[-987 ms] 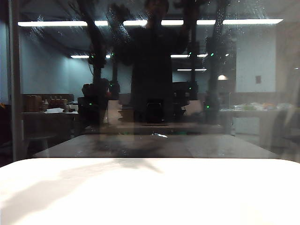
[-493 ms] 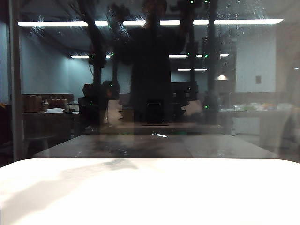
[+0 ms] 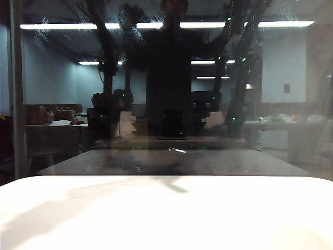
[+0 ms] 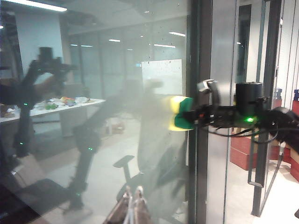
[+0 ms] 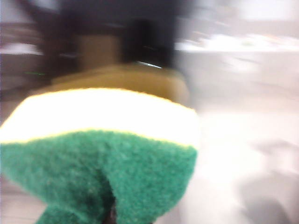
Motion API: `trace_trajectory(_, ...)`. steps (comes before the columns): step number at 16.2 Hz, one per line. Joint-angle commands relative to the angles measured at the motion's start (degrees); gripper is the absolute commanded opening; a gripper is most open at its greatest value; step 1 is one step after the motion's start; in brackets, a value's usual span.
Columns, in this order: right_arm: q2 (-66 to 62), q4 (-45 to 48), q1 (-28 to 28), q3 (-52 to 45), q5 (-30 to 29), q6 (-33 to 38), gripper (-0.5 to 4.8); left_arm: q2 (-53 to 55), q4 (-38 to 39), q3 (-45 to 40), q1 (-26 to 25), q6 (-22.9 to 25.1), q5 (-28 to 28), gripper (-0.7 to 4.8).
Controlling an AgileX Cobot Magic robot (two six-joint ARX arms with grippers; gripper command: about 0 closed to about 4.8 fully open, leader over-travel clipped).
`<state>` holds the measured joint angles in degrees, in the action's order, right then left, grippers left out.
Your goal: Reach upward to find where there is water on the glass, pick up the sponge from the table, dry the water, and finally place the sponge back on the table.
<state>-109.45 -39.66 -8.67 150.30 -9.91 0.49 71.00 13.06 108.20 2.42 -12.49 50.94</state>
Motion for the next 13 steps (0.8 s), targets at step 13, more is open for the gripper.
trace_trajectory(13, -3.37, -0.96, 19.47, -0.09, 1.57, -1.09, -0.09, -0.26, -1.46, 0.31, -0.04, 0.04, -0.76, -0.06)
